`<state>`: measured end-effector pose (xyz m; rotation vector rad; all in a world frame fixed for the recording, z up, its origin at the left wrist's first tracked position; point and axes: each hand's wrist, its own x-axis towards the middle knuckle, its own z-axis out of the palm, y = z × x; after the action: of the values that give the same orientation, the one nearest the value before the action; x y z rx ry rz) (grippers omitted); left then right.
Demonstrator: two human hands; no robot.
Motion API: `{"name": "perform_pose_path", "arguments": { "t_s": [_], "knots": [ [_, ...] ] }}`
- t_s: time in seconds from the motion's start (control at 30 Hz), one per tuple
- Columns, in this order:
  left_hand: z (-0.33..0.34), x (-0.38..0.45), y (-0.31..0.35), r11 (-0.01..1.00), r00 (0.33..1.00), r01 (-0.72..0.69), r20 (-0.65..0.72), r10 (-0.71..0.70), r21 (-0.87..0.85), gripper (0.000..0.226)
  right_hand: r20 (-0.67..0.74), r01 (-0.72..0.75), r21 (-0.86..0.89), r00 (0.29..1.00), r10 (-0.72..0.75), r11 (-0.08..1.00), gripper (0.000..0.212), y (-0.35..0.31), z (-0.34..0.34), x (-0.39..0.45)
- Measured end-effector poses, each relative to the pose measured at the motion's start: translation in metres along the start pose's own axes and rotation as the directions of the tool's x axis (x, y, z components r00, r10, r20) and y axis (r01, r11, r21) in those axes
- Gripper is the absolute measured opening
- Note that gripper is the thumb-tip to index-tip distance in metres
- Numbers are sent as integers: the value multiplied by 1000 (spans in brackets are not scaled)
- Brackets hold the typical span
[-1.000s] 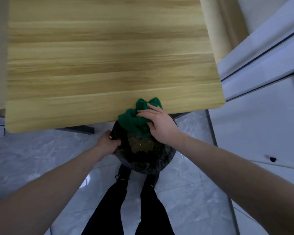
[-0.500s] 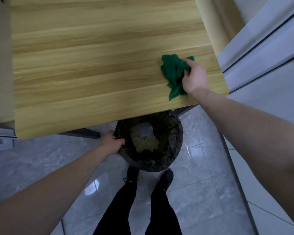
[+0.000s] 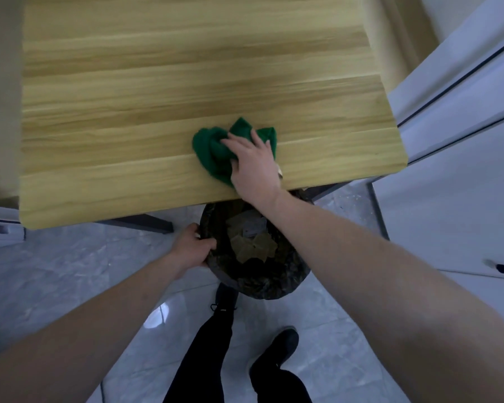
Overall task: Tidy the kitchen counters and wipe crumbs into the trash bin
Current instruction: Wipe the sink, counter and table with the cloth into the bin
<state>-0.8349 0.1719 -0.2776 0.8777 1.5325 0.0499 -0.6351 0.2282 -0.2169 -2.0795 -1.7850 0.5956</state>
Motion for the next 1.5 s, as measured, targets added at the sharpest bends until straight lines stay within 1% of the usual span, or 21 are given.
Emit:
{"name": "perform_pose_path", "arguments": {
  "t_s": [0.1, 0.2, 0.27, 0.33, 0.4, 0.43, 0.5, 0.57, 0.63, 0.7, 0.77, 0.83, 0.93, 1.03, 1.07, 1.13, 1.23, 1.27, 1.33, 1.4, 1.5],
  "knots": [
    [7, -9, 2, 1000, 1000, 7, -18, -7, -26, 25, 72, 53, 37, 996, -55, 998, 48, 9, -4, -36],
    [21, -22, 4, 1000, 998, -3, -56, 2, -23, 23, 93, 83, 83, 992, -90, 993, 44, 29, -18, -94],
    [33, -31, 2, 1000, 998, -10, -69, 10, 2, 22, 107, 45, 136, 992, -60, 990, 42, 47, -28, -136],
    [54, -42, -1, 997, 998, -29, -57, 34, 77, 21, 84, -63, 212, 995, 46, 975, 41, 76, -41, -182],
    [76, -53, -4, 989, 998, -49, -41, 55, 141, 22, 8, -182, 298, 982, 188, 937, 42, 108, -54, -224],
    [98, -61, -7, 983, 997, -58, -31, 65, 174, 22, -33, -242, 344, 963, 269, 907, 43, 131, -64, -251],
    [119, -67, -12, 977, 998, -51, -10, 54, 209, 22, -90, -334, 449, 906, 414, 828, 42, 156, -71, -286],
    [159, -70, -17, 967, 999, -47, 32, 40, 249, 25, -148, -398, 542, 822, 550, 740, 42, 190, -81, -329],
    [199, -69, -23, 947, 996, -53, 80, 29, 318, 26, -166, -455, 616, 723, 671, 643, 41, 222, -82, -372],
    [246, -69, -31, 914, 990, -81, 141, 27, 397, 27, -179, -499, 683, 594, 785, 533, 41, 249, -79, -418],
    [296, -71, -38, 873, 979, -129, 201, 37, 470, 27, -185, -496, 764, 445, 876, 413, 43, 271, -75, -462],
    [342, -72, -47, 832, 969, -171, 244, 44, 527, 26, -165, -480, 823, 309, 937, 304, 41, 286, -69, -502],
    [419, -69, -68, 758, 946, -237, 323, 37, 608, 34, -141, -448, 880, 66, 988, 156, 32, 308, -52, -567],
    [489, -59, -98, 650, 915, -309, 404, 4, 694, 45, -117, -424, 905, -180, 977, 30, 27, 326, -27, -628],
    [507, -57, -108, 603, 909, -331, 416, -2, 726, 47, -95, -420, 907, -245, 965, -17, 27, 330, -18, -644],
    [544, -52, -137, 530, 894, -367, 448, -27, 765, 51, -54, -405, 910, -338, 940, -93, 28, 339, 3, -678],
    [590, -41, -183, 421, 869, -431, 493, -47, 798, 50, -14, -406, 895, -437, 899, -184, 31, 351, 36, -719],
    [606, -37, -201, 370, 856, -461, 515, -55, 806, 47, -3, -403, 892, -462, 887, -207, 32, 356, 48, -733],
    [636, -30, -234, 312, 835, -502, 546, -68, 807, 42, 23, -380, 893, -493, 869, -240, 33, 368, 71, -761],
    [664, -24, -266, 273, 822, -525, 563, -83, 806, 34, 56, -320, 911, -529, 847, -260, 32, 378, 91, -785],
    [696, -22, -310, 247, 803, -552, 587, -99, 797, 37, 65, -286, 919, -571, 819, -272, 31, 390, 118, -814]
  ]
}}
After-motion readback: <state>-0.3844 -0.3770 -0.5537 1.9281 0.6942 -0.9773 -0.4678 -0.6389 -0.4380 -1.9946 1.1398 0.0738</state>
